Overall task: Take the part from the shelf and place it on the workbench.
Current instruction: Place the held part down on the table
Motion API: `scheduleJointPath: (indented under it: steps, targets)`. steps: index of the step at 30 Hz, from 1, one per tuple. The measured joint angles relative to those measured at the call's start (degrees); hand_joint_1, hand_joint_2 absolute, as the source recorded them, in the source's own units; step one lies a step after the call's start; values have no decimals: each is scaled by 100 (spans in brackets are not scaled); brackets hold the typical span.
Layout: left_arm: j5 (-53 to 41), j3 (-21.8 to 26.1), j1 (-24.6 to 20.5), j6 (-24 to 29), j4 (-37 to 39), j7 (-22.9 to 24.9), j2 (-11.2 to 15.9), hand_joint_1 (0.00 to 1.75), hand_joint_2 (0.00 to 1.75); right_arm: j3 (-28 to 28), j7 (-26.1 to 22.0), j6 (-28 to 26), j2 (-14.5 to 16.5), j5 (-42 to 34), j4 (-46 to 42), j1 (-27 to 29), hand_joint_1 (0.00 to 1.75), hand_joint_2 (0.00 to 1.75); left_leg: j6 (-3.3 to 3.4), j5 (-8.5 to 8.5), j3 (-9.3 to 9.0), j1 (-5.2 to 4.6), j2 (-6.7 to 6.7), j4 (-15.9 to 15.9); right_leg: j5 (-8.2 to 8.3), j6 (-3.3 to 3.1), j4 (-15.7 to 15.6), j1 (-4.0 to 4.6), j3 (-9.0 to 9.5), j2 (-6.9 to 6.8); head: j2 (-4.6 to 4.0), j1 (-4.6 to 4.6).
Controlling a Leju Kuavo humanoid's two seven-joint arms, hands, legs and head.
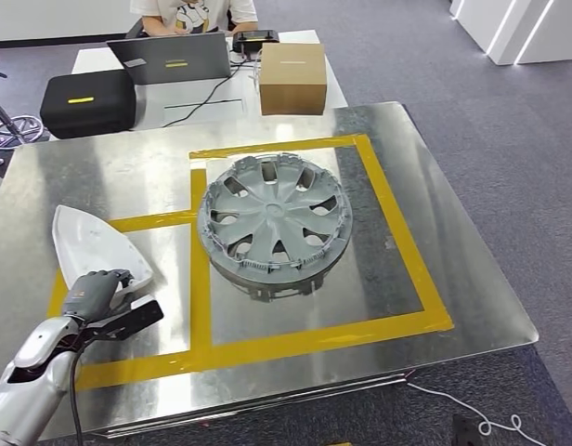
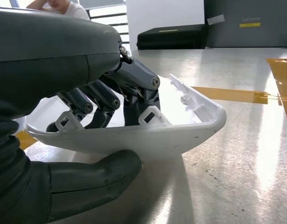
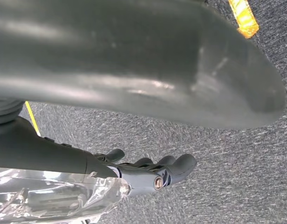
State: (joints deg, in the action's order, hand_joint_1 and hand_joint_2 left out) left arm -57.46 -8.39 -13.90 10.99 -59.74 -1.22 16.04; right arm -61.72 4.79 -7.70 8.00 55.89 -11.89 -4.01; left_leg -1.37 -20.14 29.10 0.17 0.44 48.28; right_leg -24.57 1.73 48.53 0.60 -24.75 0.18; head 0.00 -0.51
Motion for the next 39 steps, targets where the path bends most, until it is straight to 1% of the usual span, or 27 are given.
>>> scheduleJointPath:
  steps: [7,11,14,15,18,22,27,39]
  targets:
    - [-32,0,1,3,0,0,0,175,175,0,2,-2,0,1,0,0,0,0,0,0,0,0,0,0,0,0,0,0,7,0,0,0]
    - [-212,-5,3,49,0,46,0,175,175,0,9,-1,0,0,0,0,0,0,0,0,1,0,0,0,0,0,0,0,7,0,0,-1]
    - [-314,-14,6,98,0,81,0,44,175,0,8,-1,0,0,0,0,0,0,0,0,1,0,0,0,0,0,0,0,6,0,0,-1]
    - [-325,-16,9,106,0,86,0,0,131,0,8,-1,0,0,0,0,0,0,0,0,1,0,0,0,0,0,0,0,6,0,0,-1]
    - [-330,-17,26,107,-1,115,0,0,0,0,8,3,0,0,0,1,0,0,0,0,1,0,0,0,0,0,0,0,3,0,0,-1]
    - [-348,-17,36,125,-2,152,0,0,0,-2,8,7,0,1,0,0,0,0,0,0,1,0,0,0,0,0,0,0,0,0,0,-1]
    - [-476,-7,53,332,-3,233,-13,0,0,-2,8,5,0,23,0,0,0,0,0,0,2,0,0,0,0,0,0,0,-3,0,0,-1]
    - [-515,23,78,405,-13,277,-75,0,0,-9,26,2,0,37,0,1,0,0,0,0,2,0,0,0,0,0,0,0,2,0,0,-1]
